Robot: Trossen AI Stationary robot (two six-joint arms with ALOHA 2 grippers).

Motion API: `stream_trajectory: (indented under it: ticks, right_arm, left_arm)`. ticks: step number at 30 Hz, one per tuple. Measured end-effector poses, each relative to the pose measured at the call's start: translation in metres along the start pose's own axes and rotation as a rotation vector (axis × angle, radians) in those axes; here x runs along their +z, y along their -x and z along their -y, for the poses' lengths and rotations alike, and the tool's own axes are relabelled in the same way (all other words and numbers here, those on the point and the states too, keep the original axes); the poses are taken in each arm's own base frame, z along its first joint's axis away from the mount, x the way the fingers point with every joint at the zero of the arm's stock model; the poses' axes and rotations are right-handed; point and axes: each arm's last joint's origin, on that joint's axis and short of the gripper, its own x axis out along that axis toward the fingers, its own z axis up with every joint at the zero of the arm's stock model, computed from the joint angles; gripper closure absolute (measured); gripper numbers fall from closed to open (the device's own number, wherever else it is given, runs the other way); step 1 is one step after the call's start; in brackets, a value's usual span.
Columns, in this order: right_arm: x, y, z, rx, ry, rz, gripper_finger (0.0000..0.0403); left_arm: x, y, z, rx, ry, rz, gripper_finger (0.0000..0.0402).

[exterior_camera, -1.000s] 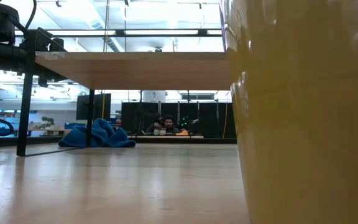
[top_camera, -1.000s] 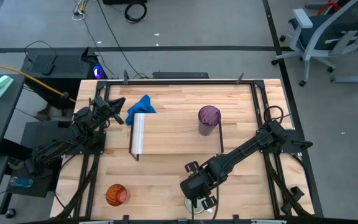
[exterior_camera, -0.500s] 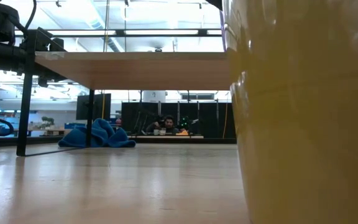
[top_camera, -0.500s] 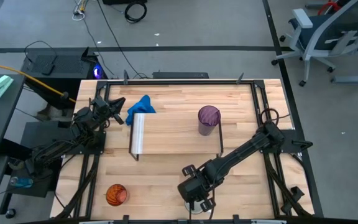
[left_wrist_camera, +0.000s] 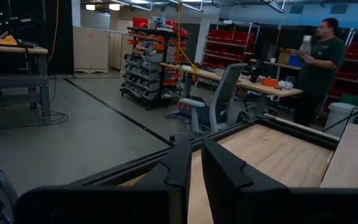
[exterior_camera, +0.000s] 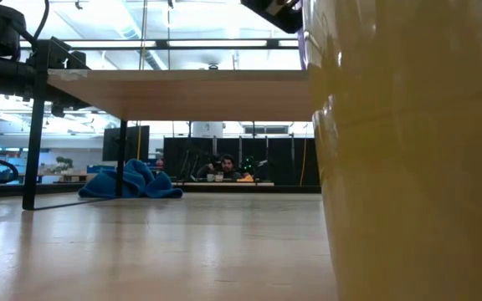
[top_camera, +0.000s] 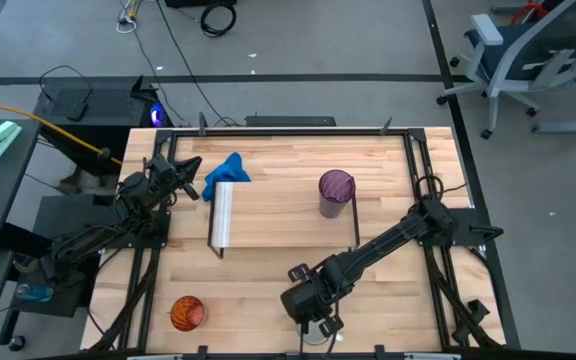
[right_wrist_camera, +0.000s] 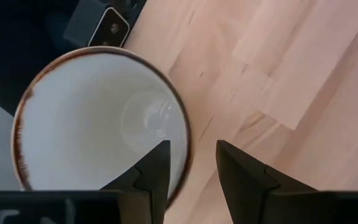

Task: Stack small to large cups/mugs on shelf
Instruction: Put the yellow cup on the shelf

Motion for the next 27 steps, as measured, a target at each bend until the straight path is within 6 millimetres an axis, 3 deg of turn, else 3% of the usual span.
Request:
stream_trajectory:
  ticks: [14, 27]
  right_arm:
    - [0.0026, 0.0004, 0.0024, 0.023, 0.020, 0.027, 0.0268]
    - [0.0028, 0.0003, 0.0023, 0.027, 0.006, 0.028, 0.0302]
  left_arm:
    - [0.0000, 0.0000, 0.0000, 0.000, -0.010, 0.000, 0.0357]
    - [0.0000, 0.0000, 0.0000, 0.000, -0.010, 0.000, 0.0359]
